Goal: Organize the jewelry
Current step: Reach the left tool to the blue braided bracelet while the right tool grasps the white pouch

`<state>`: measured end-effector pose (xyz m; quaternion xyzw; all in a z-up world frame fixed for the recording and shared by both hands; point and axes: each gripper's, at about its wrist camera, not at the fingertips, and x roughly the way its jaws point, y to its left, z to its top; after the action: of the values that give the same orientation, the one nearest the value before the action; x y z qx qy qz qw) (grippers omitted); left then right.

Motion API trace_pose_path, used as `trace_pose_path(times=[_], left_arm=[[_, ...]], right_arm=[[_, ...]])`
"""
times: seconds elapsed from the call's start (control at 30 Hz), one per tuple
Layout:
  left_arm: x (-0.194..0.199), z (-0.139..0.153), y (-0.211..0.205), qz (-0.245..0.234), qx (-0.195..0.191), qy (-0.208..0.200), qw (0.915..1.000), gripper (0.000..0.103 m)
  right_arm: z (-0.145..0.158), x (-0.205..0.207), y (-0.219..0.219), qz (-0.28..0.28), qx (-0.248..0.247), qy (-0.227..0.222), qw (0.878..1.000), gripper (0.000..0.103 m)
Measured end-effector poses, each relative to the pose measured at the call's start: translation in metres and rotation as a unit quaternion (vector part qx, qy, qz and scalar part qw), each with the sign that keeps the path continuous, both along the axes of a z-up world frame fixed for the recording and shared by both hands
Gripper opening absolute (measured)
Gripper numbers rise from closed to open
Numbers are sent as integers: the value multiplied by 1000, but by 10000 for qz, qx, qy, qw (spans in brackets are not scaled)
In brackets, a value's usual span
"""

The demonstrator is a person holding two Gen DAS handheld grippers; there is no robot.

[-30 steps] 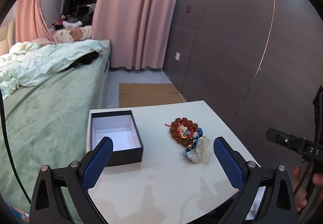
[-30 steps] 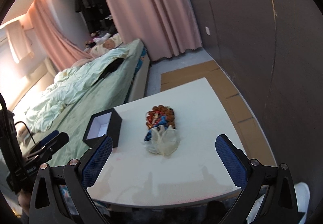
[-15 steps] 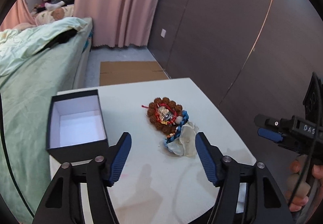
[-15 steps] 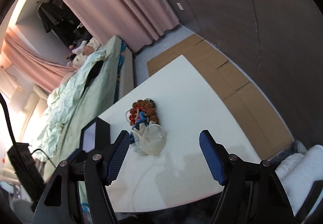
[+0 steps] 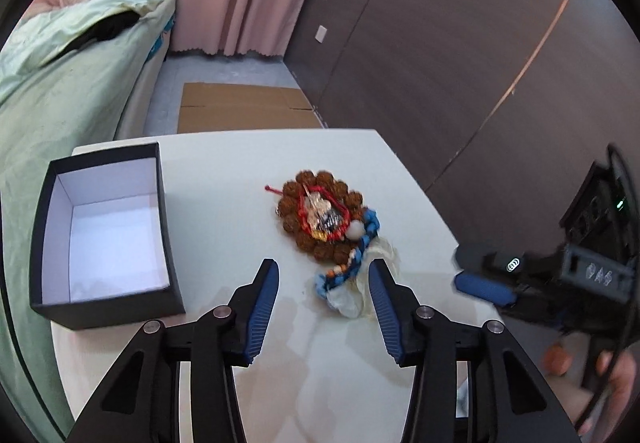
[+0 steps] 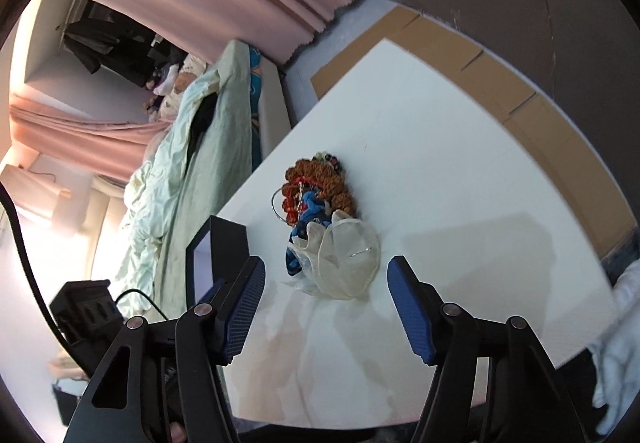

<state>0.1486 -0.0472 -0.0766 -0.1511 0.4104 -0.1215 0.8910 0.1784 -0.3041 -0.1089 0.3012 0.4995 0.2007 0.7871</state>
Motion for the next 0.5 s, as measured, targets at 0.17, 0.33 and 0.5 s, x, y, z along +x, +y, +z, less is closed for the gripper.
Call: trace_pose_path(times=[0.17,0.33,0.5], left_arm=[[15,-1,7,5,-75,44,10000,49],[33,-12,6,-98,-192,281,9994,49],[41,-16,0,-217,-282,403,9986,49]], right_arm=[[-12,16,24,206,-14,155,9997,65],[-36,35,31,116,83,635,9979,37],[-42,40,21,-81,538,727,9959,4]])
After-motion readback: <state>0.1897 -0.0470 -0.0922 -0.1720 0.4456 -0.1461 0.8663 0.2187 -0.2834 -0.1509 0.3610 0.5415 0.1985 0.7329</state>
